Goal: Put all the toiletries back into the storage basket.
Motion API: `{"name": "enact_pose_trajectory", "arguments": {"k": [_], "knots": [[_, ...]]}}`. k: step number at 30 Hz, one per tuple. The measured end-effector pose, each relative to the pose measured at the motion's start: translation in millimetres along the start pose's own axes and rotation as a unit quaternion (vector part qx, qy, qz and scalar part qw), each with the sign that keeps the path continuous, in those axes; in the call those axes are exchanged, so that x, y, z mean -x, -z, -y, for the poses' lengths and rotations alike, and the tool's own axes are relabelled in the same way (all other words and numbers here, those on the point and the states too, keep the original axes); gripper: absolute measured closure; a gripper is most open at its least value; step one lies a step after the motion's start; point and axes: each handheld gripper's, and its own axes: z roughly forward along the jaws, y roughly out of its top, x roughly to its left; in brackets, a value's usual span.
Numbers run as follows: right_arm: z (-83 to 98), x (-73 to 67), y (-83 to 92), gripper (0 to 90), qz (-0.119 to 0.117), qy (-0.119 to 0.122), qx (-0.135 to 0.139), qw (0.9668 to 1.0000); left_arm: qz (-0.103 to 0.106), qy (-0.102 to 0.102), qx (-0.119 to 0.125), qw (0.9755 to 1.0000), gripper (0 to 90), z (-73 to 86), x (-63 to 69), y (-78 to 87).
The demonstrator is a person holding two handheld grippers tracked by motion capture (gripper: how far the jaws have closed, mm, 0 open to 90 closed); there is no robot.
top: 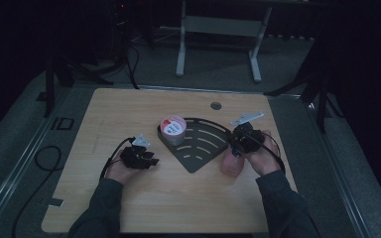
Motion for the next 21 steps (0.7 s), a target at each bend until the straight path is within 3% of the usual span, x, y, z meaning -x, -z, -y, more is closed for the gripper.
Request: {"name": "enact_pose_trajectory", "arguments": {"k": [21], "knots": [[6.9, -16.7, 11.5, 89.9, -0.027, 0.043, -0.018, 0.9985, 0.004, 0.006, 0.001, 1.0000, 59.9, 0.5, -0.9, 0.3]]}}
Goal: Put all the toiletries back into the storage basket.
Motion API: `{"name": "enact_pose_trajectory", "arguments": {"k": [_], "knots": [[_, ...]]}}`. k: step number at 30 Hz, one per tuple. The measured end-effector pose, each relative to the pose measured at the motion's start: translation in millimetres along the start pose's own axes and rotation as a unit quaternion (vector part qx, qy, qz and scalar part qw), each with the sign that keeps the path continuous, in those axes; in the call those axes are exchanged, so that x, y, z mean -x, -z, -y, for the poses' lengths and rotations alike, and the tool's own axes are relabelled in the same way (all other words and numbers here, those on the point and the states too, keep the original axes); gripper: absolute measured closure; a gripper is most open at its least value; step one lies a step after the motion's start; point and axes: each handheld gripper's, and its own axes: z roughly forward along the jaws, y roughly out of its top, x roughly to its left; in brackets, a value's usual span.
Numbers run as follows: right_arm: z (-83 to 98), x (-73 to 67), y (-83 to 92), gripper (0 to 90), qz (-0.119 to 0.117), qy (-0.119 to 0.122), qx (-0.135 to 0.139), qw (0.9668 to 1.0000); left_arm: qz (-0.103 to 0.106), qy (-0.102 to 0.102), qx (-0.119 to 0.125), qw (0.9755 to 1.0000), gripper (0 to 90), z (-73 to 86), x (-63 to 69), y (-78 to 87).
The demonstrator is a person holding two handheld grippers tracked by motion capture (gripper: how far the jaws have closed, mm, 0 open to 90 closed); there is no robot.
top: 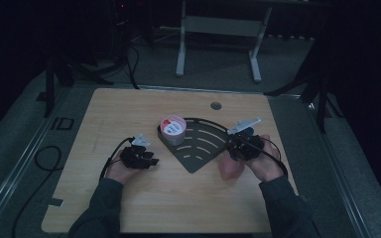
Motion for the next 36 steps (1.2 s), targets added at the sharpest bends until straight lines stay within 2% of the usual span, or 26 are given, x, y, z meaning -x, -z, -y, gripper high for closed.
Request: {"name": "enact_pose_trajectory", "arguments": {"k": [7, 17, 19, 23, 24, 26, 32, 33, 36], "knots": [[3.9, -6.1, 5.2, 89.8, -0.013, 0.016, -0.003, 0.9998, 0.000, -0.001, -0.001, 1.0000, 59.8, 0.0, 0.1, 0.1], [6.7, -8.8, 9.5, 89.5, -0.029, 0.026, -0.011, 0.9992, 0.000, 0.001, 0.000, 1.0000, 59.7, 0.2, 0.2, 0.0], [5.4, -8.9, 9.6, 84.2, -0.026, 0.028, -0.012, 0.9992, 0.000, 0.001, 0.000, 1.0000, 59.7, 0.2, 0.2, 0.0], [4.0, -5.0, 15.5, 71.5, -0.025, 0.019, 0.008, 0.9995, 0.001, 0.001, 0.001, 1.0000, 59.7, 0.2, -0.2, 0.1], [4.0, -5.0, 15.5, 71.5, -0.025, 0.019, 0.008, 0.9995, 0.001, 0.001, 0.001, 1.0000, 59.7, 0.2, -0.2, 0.1], [3.9, -0.6, 20.3, 60.2, -0.022, 0.005, 0.012, 0.9997, 0.001, 0.002, 0.001, 1.0000, 59.6, 0.3, -0.1, 0.1], [5.8, 1.4, 23.0, 38.5, -0.026, 0.003, -0.002, 0.9996, 0.001, 0.002, 0.001, 1.0000, 59.4, 0.3, 0.1, 0.0], [6.3, 1.4, 22.6, 36.3, -0.021, 0.001, -0.004, 0.9998, 0.001, 0.002, 0.001, 1.0000, 59.4, 0.3, 0.1, 0.0], [8.2, 3.0, 19.7, 30.0, -0.026, -0.003, -0.020, 0.9995, 0.001, 0.002, 0.001, 1.0000, 59.4, 0.3, -0.1, 0.1]]}}
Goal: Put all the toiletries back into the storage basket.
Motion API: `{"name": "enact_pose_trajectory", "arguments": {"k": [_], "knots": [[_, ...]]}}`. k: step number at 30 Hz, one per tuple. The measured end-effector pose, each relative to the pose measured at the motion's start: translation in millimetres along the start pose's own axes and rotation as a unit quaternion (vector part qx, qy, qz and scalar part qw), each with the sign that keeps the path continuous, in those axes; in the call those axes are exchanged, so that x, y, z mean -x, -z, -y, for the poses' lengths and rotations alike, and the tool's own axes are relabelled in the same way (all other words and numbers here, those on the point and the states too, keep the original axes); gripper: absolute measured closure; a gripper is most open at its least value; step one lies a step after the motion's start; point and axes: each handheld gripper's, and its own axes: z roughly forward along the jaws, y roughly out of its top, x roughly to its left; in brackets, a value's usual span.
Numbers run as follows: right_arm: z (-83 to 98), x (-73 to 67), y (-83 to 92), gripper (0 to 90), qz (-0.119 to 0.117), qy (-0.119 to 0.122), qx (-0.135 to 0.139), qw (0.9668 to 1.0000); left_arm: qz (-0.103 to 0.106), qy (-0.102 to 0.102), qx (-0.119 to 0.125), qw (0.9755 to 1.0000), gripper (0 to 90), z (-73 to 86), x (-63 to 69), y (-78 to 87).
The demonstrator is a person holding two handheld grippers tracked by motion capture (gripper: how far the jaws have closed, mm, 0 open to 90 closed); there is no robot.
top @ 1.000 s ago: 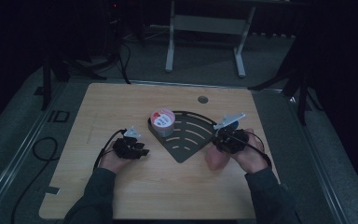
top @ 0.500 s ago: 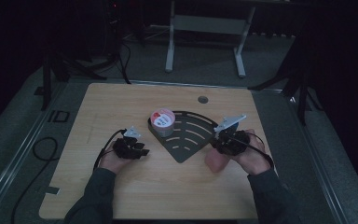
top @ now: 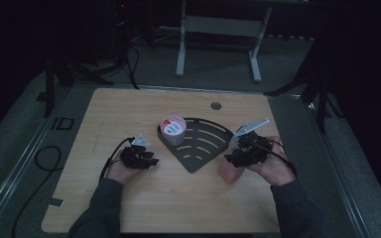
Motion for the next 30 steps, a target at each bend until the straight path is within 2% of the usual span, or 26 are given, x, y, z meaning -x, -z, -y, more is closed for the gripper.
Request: {"name": "enact_pose_trajectory", "arguments": {"k": [7, 16, 30], "knots": [[6.2, -1.3, -9.9, 23.9, 0.006, 0.024, -0.038, 0.9990, 0.000, 0.000, 0.001, 1.0000, 59.4, 0.1, 0.1, -0.2], [8.0, 0.5, -23.6, 19.9, -0.004, 0.032, -0.059, 0.9978, 0.001, 0.001, 0.002, 1.0000, 59.3, 0.2, -0.3, -0.2], [6.0, 10.4, -37.0, 39.6, -0.018, 0.031, -0.103, 0.9940, 0.001, 0.001, 0.002, 1.0000, 59.3, 0.2, -0.3, -0.1]]}}
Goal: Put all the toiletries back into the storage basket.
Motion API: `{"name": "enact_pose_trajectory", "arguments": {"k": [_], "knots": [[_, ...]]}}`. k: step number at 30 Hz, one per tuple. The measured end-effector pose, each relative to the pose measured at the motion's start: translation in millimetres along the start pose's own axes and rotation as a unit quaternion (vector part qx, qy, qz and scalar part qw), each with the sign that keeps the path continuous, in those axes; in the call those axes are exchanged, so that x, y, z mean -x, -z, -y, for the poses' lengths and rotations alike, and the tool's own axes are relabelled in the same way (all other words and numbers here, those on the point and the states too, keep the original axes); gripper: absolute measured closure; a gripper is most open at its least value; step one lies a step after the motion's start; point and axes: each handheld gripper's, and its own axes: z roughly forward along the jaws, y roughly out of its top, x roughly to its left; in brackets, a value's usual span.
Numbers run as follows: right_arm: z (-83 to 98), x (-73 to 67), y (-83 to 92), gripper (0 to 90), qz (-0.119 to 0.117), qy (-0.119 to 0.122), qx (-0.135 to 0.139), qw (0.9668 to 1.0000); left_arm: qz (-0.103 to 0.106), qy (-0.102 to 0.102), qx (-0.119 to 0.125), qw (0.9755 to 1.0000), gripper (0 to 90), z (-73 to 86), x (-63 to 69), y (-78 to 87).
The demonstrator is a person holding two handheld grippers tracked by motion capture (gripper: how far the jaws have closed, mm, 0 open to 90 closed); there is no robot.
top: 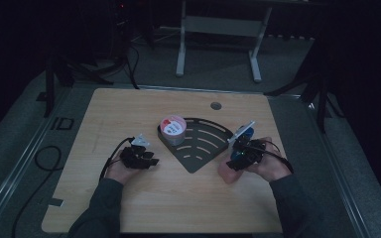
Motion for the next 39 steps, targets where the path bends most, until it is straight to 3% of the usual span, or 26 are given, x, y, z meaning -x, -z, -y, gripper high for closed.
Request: {"name": "enact_pose_trajectory", "arguments": {"k": [10, 22, 39], "knots": [[-7.7, 1.7, 2.8, 44.4, 0.000, 0.010, -0.024, 0.9997, 0.000, -0.001, 0.000, 1.0000, 59.3, 0.0, 0.1, 0.0], [-20.4, 1.4, 3.7, 46.7, -0.003, 0.048, -0.074, 0.9961, 0.000, -0.001, 0.000, 1.0000, 59.4, 0.0, 0.1, 0.0], [-18.7, 3.2, 4.8, 47.2, -0.018, 0.086, -0.076, 0.9932, -0.001, -0.001, -0.001, 1.0000, 59.4, 0.0, 0.3, 0.2]]}}
